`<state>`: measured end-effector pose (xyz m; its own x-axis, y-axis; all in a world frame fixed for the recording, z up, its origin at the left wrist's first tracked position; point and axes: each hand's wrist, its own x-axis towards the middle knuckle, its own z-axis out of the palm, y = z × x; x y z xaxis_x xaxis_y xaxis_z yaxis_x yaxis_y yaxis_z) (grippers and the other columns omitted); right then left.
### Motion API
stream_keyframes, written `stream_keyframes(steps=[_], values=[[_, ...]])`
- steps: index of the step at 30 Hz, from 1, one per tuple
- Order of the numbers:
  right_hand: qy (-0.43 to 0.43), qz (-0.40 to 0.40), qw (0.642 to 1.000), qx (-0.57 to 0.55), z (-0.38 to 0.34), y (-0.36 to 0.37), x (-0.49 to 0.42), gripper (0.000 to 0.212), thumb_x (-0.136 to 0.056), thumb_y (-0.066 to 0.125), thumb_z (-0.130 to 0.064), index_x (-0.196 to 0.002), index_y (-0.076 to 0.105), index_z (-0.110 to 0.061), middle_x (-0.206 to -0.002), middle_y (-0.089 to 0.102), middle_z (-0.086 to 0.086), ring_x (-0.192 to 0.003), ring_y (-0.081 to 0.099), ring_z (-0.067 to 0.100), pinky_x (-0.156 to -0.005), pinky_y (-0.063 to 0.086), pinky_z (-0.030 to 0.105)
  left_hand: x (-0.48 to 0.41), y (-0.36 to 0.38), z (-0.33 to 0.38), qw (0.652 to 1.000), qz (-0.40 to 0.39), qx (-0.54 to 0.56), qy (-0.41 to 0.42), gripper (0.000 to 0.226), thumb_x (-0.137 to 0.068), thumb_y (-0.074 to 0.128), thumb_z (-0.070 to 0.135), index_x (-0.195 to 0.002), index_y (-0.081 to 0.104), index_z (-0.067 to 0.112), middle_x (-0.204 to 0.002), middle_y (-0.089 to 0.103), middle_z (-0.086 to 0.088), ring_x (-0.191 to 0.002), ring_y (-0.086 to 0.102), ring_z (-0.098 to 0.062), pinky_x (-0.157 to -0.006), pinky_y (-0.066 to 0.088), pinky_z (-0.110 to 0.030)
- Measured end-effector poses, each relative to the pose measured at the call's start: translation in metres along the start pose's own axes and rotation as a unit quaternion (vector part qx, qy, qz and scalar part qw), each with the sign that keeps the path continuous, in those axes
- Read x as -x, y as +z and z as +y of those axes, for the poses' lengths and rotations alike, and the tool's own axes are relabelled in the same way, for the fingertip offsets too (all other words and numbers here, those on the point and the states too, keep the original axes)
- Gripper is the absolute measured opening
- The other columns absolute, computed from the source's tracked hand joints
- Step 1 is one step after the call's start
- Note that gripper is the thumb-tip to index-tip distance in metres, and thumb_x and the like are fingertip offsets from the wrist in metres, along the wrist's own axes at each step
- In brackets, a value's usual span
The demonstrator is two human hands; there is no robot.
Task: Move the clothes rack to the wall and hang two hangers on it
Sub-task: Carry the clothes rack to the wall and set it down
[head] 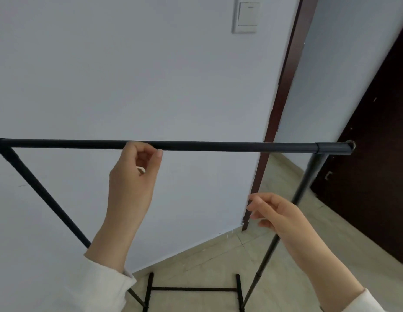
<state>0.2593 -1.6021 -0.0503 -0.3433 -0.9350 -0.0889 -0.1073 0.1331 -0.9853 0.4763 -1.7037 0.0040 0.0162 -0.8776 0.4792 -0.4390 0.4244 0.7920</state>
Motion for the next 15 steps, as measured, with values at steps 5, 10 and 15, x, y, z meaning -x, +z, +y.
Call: stream_keyframes(steps=[5,10,15], values=[[-0.004,0.121,0.992,0.037,0.030,-0.056,0.010,0.006,-0.079,0.062,-0.022,-0.082,0.064,-0.017,-0.071,0.066,-0.001,-0.062,0.062,0.003,-0.057,0.047,0.011,0.009,0.041,0.057,0.975,-0.082,-0.079,0.192,0.014,-0.083,0.054,0.031,-0.091,0.062,0.022,-0.082,0.058,0.013,-0.079,0.052,-0.002,-0.071,0.037,-0.006],[-0.041,0.154,0.982,0.101,0.046,-0.083,0.000,0.016,-0.076,0.066,-0.023,-0.087,0.057,-0.030,-0.078,0.063,0.005,-0.074,0.058,0.018,-0.069,0.046,0.021,0.004,0.078,0.092,0.928,-0.163,-0.147,0.300,0.028,-0.081,0.056,0.039,-0.104,0.064,0.024,-0.098,0.063,0.009,-0.092,0.052,-0.011,-0.084,0.038,-0.021],[-0.066,0.110,0.980,0.155,0.055,-0.089,-0.015,0.024,-0.076,0.067,-0.026,-0.094,0.054,-0.034,-0.073,0.061,-0.001,-0.063,0.052,0.007,-0.056,0.041,0.002,-0.007,0.099,0.099,0.907,-0.225,-0.189,0.300,0.023,-0.082,0.056,0.039,-0.102,0.065,0.031,-0.096,0.065,0.009,-0.093,0.054,-0.014,-0.086,0.039,-0.032]])
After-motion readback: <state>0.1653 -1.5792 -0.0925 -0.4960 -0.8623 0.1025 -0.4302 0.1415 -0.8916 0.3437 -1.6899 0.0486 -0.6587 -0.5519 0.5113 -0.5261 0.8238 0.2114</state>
